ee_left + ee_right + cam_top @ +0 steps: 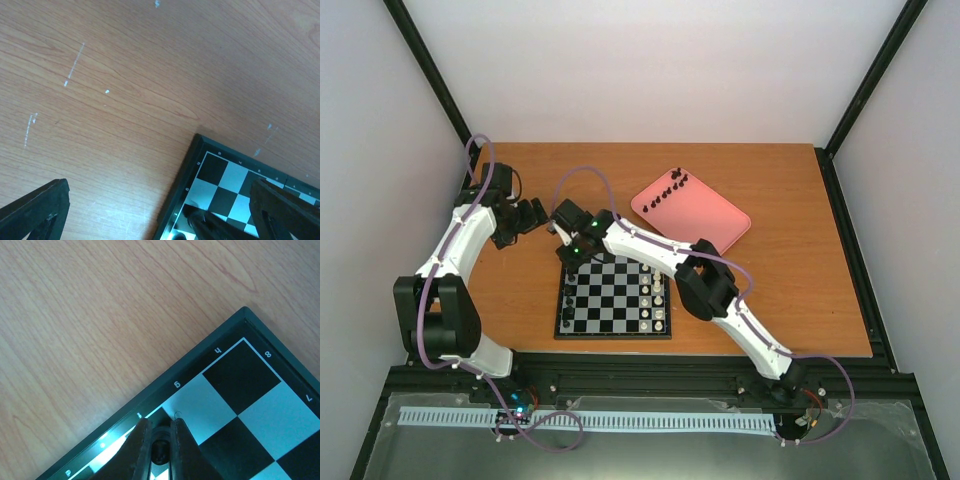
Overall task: Set up the chess pieces on the board
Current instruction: Place the chess piece on the chessboard.
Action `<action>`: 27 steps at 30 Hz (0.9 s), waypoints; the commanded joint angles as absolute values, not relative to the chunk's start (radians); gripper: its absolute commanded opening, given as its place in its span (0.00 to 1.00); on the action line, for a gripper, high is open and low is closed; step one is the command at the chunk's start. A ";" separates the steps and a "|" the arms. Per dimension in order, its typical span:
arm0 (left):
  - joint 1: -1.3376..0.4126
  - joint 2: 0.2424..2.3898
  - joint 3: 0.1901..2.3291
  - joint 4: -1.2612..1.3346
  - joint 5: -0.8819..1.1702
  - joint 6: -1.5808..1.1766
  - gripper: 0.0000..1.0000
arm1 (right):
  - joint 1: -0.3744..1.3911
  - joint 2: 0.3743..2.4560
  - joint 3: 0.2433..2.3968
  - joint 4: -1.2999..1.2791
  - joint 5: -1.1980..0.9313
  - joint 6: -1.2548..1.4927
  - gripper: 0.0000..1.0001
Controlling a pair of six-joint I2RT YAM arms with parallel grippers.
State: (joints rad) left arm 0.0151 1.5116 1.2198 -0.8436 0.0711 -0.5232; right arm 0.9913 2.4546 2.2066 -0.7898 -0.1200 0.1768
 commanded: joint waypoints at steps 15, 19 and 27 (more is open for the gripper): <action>0.000 1.521 1.238 -0.862 0.135 -0.495 1.00 | 0.988 2.480 2.194 -0.758 -0.146 0.172 0.03; 0.000 1.520 1.232 -0.854 0.137 -0.501 1.00 | 0.988 2.461 2.159 -0.756 -0.133 0.168 0.03; 0.001 1.517 1.226 -0.845 0.137 -0.508 1.00 | 0.988 2.431 2.119 -0.750 -0.120 0.168 0.03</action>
